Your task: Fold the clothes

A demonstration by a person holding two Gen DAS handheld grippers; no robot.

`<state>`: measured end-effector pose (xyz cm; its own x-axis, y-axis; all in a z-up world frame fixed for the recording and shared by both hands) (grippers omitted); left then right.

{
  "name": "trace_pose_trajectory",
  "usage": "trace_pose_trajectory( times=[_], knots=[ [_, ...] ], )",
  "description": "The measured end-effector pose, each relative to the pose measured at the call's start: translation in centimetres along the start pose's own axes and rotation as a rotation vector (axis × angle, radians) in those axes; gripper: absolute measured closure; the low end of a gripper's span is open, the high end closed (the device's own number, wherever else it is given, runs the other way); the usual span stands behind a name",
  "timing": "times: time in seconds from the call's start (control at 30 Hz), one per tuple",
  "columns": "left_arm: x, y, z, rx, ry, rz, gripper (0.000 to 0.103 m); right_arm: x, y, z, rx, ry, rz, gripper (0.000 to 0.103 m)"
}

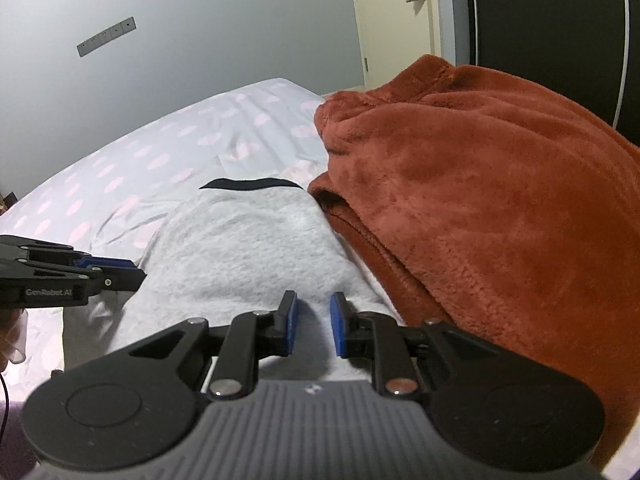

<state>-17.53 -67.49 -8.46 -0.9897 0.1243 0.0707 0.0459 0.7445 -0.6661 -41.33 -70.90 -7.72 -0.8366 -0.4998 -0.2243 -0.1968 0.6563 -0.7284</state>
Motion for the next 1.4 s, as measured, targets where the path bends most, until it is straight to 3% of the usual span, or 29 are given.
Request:
trace_pose_trajectory(
  times=[0.03, 0.17, 0.27, 0.3, 0.37, 0.43, 0.53, 0.6, 0.7, 0.9, 0.97, 1.07, 1.17, 1.4],
  knots=[
    [0.0, 0.0, -0.6, 0.009, 0.001, -0.005, 0.081, -0.1, -0.1, -0.4, 0.000, 0.005, 0.002, 0.081],
    [0.6, -0.1, -3.7, 0.045, -0.025, 0.031, 0.081, -1.4, 0.1, -3.5, 0.025, 0.035, 0.017, 0.052],
    [1.5, 0.1, -6.5, 0.083, -0.019, 0.053, 0.078, -2.3, 0.3, -6.0, 0.048, 0.058, 0.029, 0.040],
    [1.8, 0.2, -7.4, 0.101, -0.016, 0.058, 0.076, -2.7, 0.3, -6.8, 0.055, 0.065, 0.034, 0.033],
    [2.7, 0.4, -9.4, 0.140, -0.011, 0.069, 0.057, -3.4, 0.6, -8.7, 0.084, 0.059, 0.052, 0.027],
    [3.7, 0.6, -11.4, 0.185, -0.010, 0.083, 0.051, -4.1, 1.0, -11.0, 0.134, 0.049, 0.085, 0.020],
    [5.2, 1.0, -13.9, 0.210, -0.018, 0.084, 0.040, -5.7, 2.2, -14.4, 0.243, 0.139, 0.151, 0.014],
    [5.9, 1.5, -15.4, 0.233, -0.030, 0.060, 0.040, -6.7, 2.9, -16.3, 0.283, 0.192, 0.159, 0.001],
    [6.9, 2.6, -17.5, 0.281, -0.085, 0.014, 0.028, -8.5, 4.1, -18.9, 0.315, 0.197, 0.120, 0.001],
    [9.1, 4.9, -20.3, 0.378, -0.223, 0.090, 0.026, -11.8, 7.1, -21.8, 0.408, 0.274, 0.060, 0.001],
    [9.9, 5.8, -20.8, 0.396, -0.277, 0.108, 0.025, -12.2, 8.0, -22.2, 0.419, 0.263, 0.079, 0.001],
    [11.1, 7.4, -21.3, 0.454, -0.325, 0.155, 0.025, -12.7, 9.4, -22.4, 0.410, 0.313, 0.097, 0.001],
    [11.7, 8.7, -21.4, 0.461, -0.336, 0.131, 0.020, -12.8, 10.4, -22.6, 0.418, 0.318, 0.114, 0.001],
    [11.8, 10.3, -20.3, 0.412, -0.338, 0.056, 0.020, -13.2, 12.8, -22.2, 0.397, 0.390, 0.080, 0.001]
  ],
)
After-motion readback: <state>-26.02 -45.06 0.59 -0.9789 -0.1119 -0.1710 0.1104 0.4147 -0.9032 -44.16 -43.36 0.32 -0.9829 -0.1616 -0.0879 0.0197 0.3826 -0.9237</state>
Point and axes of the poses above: each gripper's, at about its wrist camera, not at the fingertips, and z roughly the way its jaws point, x to its right, y to its underside, the point moved 1 cm from there along z, roughly the way its jaws point, and after that the axes turned 5 degrees about -y, right-handed, at the moved point
